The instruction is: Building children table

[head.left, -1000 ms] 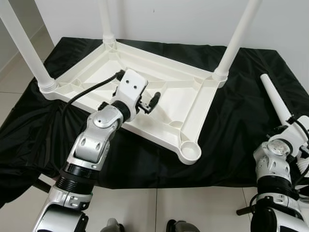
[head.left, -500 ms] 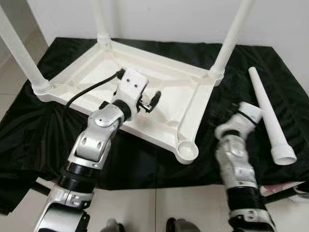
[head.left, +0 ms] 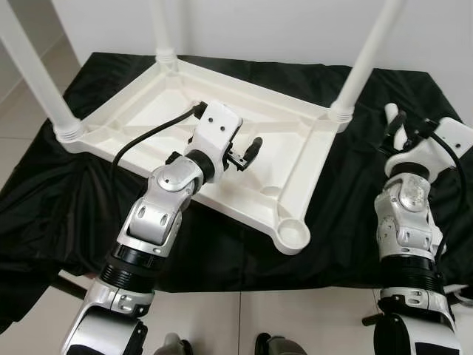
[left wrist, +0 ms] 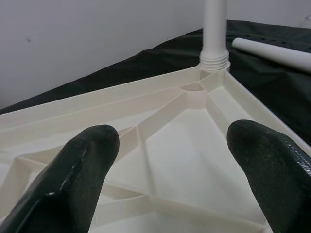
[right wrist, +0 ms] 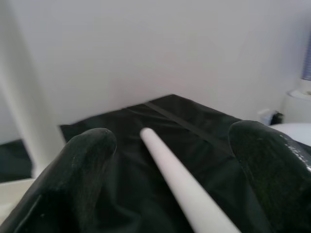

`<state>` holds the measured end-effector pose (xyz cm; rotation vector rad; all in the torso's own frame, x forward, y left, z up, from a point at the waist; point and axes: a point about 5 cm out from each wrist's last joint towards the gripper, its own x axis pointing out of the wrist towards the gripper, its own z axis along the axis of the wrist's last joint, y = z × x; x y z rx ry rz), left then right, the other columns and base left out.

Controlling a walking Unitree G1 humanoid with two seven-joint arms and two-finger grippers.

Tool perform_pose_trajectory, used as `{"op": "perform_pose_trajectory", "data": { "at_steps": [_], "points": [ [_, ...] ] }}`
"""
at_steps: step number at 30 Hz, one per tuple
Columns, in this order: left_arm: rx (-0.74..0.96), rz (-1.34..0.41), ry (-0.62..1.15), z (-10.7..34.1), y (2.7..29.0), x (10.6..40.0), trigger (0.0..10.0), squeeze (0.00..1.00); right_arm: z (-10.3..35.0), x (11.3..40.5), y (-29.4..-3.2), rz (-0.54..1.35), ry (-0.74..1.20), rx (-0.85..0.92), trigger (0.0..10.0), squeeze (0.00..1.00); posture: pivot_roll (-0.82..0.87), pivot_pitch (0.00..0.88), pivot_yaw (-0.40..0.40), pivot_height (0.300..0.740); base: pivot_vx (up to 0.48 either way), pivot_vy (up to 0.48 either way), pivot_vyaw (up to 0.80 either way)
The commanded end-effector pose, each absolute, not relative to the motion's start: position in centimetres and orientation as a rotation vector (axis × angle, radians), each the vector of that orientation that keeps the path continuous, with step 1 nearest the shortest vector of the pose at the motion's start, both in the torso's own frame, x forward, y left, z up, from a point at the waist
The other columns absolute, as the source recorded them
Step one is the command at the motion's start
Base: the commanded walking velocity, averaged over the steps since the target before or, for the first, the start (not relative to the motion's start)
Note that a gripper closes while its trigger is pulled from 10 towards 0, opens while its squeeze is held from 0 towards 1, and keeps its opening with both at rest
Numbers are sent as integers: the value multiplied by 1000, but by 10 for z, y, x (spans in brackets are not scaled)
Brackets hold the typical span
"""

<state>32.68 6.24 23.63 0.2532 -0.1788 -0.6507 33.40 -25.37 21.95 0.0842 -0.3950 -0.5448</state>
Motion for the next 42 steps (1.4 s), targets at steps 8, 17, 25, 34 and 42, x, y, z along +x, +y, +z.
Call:
{"op": "perform_pose_trajectory", "data": {
  "at_steps": [8,17,25,34,42],
  "points": [
    [262,-620,-184,237,66,329,10000,0,183,328,-278,-690,-173,97,10000,0,-63,131,8,740,0,0,0],
    [269,-613,-188,239,68,330,10000,0,159,325,-289,-736,-25,78,10000,0,-59,123,6,740,0,0,0],
    [268,-615,-195,240,66,330,10000,0,153,327,-282,-702,20,46,10000,0,-61,116,1,740,0,0,0],
    [261,-618,-207,243,63,330,10000,0,150,332,-263,-613,43,48,10000,0,-63,110,-7,740,0,0,0],
    [253,-620,-220,245,59,331,10000,0,166,342,-204,-211,-67,185,10000,0,-66,107,-14,740,0,0,0]
  ]
}}
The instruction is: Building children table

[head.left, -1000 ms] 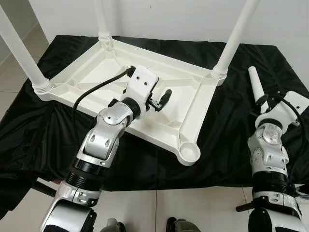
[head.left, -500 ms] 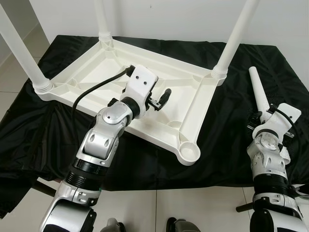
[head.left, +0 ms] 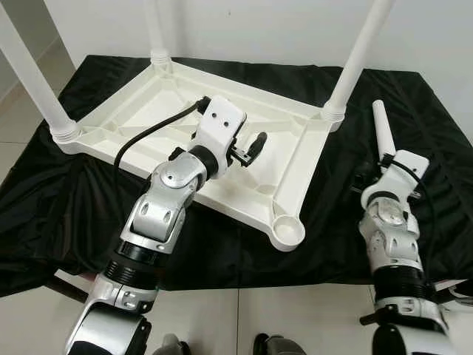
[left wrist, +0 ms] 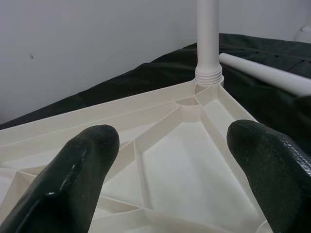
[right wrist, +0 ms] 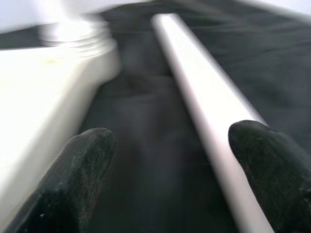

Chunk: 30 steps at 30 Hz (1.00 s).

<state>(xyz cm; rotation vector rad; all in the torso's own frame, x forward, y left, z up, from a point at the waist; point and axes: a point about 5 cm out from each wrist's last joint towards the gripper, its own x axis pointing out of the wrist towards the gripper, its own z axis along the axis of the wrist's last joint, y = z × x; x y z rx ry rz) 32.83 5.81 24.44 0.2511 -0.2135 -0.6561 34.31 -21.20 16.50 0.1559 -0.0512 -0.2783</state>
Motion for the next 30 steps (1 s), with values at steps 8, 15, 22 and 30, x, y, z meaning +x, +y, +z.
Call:
{"op": "perform_pose_trajectory", "data": {
  "at_steps": [8,15,22,30],
  "points": [
    [274,-679,-224,244,53,326,10000,0,207,341,-179,48,-286,289,10000,0,-66,109,-13,740,0,0,0],
    [303,-773,-217,234,44,312,10000,0,233,346,-208,-81,-394,234,10000,0,-64,114,-13,740,0,0,0],
    [336,-881,-198,223,39,293,10000,0,231,349,-253,-320,-338,111,10000,0,-60,121,-15,740,0,0,0],
    [377,-997,-188,216,33,275,10000,0,224,352,-275,-401,-241,94,10000,0,-55,129,-14,740,0,0,0]
  ]
}}
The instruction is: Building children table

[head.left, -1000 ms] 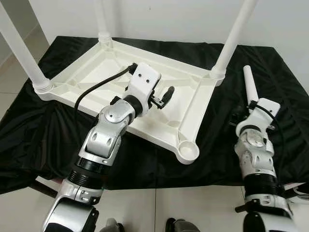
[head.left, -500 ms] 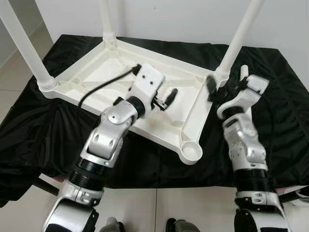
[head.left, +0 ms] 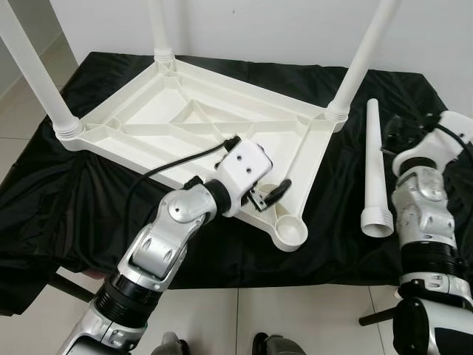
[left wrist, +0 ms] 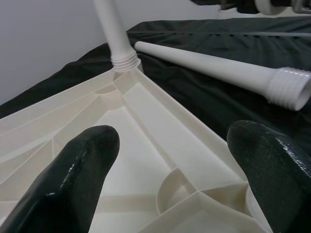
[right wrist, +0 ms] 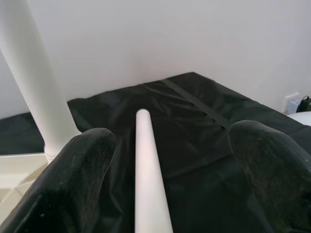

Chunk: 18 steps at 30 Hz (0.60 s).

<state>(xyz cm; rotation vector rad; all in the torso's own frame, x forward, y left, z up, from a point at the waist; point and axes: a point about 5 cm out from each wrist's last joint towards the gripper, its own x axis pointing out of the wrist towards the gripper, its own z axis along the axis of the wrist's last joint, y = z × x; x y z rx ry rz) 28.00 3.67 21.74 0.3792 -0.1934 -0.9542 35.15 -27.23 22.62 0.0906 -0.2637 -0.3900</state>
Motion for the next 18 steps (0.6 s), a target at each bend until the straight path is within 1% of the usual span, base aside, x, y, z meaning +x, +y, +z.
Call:
{"op": "perform_pose_trajectory", "data": {
  "at_steps": [1,2,5,9,12,14,15,18],
  "points": [
    [390,-1051,-184,215,31,268,10000,0,219,356,-275,-387,-191,91,10000,0,-53,130,-14,740,0,0,0],
    [399,-1075,-185,215,30,265,10000,0,215,358,-275,-376,-153,87,10000,0,-51,133,-16,740,0,0,0],
    [404,-1086,-186,215,30,264,10000,0,212,359,-274,-370,-131,84,10000,0,-51,133,-16,740,0,0,0],
    [419,-1109,-194,218,29,264,10000,0,197,363,-269,-327,-30,87,10000,0,-49,138,-20,740,0,0,0],
    [422,-1112,-195,219,30,263,10000,0,193,365,-267,-317,-7,83,10000,0,-49,139,-22,740,0,0,0],
    [430,-1111,-201,222,31,265,10000,0,178,367,-264,-311,97,71,10000,0,-47,139,-27,740,0,0,0],
    [430,-1111,-201,222,31,265,10000,0,178,367,-264,-311,97,71,10000,0,-47,139,-27,740,0,0,0],
    [440,-1112,-207,226,33,266,10000,0,165,367,-263,-311,210,72,10000,0,-45,137,-32,740,0,0,0]
  ]
}}
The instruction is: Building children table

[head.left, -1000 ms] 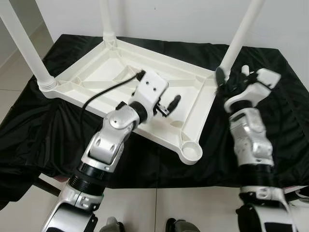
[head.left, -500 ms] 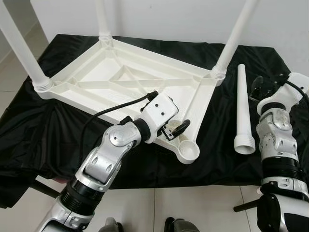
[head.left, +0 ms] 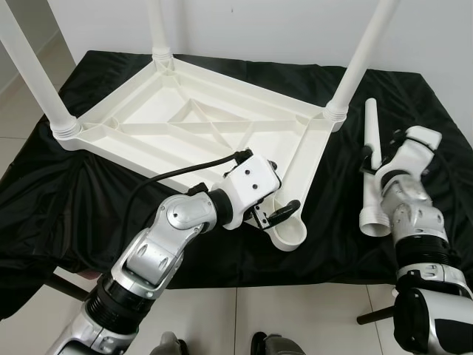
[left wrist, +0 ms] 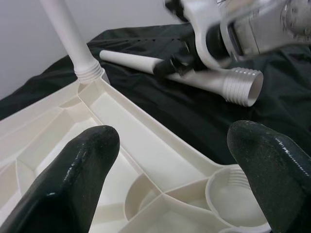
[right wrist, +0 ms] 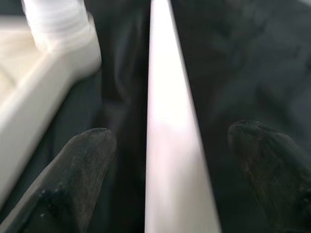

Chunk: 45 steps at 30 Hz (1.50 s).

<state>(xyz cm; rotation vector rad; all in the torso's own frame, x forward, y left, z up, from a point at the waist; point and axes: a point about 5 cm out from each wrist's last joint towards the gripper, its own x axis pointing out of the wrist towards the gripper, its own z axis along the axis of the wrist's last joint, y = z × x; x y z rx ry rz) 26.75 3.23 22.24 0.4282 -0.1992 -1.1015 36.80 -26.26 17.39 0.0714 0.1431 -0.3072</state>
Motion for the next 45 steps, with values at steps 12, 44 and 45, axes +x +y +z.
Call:
{"op": "perform_pose_trajectory", "data": {
  "at_steps": [12,44,45],
  "points": [
    [458,-1113,-216,229,35,265,10000,0,144,364,-265,-353,384,97,10000,0,-46,126,-38,740,0,0,0],
    [442,-1102,-241,233,29,266,10000,0,152,366,-257,-454,813,397,0,0,-55,115,-45,740,0,0,0],
    [442,-1102,-241,233,29,266,10000,0,152,366,-257,-454,813,397,0,0,-55,115,-45,740,0,0,0]
  ]
}}
